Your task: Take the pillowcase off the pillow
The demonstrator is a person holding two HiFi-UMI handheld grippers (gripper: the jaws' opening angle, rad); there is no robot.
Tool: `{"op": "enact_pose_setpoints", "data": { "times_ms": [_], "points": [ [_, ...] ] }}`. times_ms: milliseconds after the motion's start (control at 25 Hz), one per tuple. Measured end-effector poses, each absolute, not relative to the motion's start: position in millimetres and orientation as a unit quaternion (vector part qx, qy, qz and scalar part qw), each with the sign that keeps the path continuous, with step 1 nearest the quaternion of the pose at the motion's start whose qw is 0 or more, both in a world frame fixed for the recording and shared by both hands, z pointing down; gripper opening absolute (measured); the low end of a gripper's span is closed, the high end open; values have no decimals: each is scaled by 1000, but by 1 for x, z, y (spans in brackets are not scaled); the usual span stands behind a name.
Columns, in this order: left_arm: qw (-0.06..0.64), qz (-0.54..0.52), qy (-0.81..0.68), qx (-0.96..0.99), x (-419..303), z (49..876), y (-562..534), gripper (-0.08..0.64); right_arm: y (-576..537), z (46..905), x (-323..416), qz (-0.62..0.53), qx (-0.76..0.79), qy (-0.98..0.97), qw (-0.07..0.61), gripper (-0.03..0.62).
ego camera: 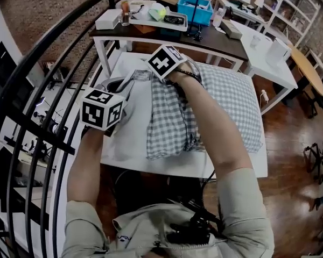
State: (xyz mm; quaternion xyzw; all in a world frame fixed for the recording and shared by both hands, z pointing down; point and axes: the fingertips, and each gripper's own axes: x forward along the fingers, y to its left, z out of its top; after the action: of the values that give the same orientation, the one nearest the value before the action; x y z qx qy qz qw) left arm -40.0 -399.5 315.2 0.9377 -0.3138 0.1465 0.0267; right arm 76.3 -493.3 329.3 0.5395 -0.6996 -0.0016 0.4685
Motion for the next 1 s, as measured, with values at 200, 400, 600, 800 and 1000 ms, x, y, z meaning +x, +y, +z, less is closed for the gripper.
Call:
{"op": "enact_pose_setpoints", "data": {
  "times_ms": [200, 400, 600, 800, 1000],
  "points": [
    [4, 94, -328, 940, -64, 277, -388, 23, -497, 294, 139, -38, 596, -641, 482, 11],
    [21, 93, -341, 935, -83, 284, -400, 21, -470, 314, 227, 32, 643, -592, 485, 11],
    [70, 103, -359, 925, -83, 327, -419, 21, -463, 349, 239, 68, 640, -618, 452, 11],
    [38, 131, -360, 923, -67, 335, -426, 108, -456, 323, 216, 2, 646, -635, 423, 52],
    [-15, 167, -356, 919, -74, 325, -390, 230, -401, 286, 182, -22, 656, -666, 355, 109]
  ]
}}
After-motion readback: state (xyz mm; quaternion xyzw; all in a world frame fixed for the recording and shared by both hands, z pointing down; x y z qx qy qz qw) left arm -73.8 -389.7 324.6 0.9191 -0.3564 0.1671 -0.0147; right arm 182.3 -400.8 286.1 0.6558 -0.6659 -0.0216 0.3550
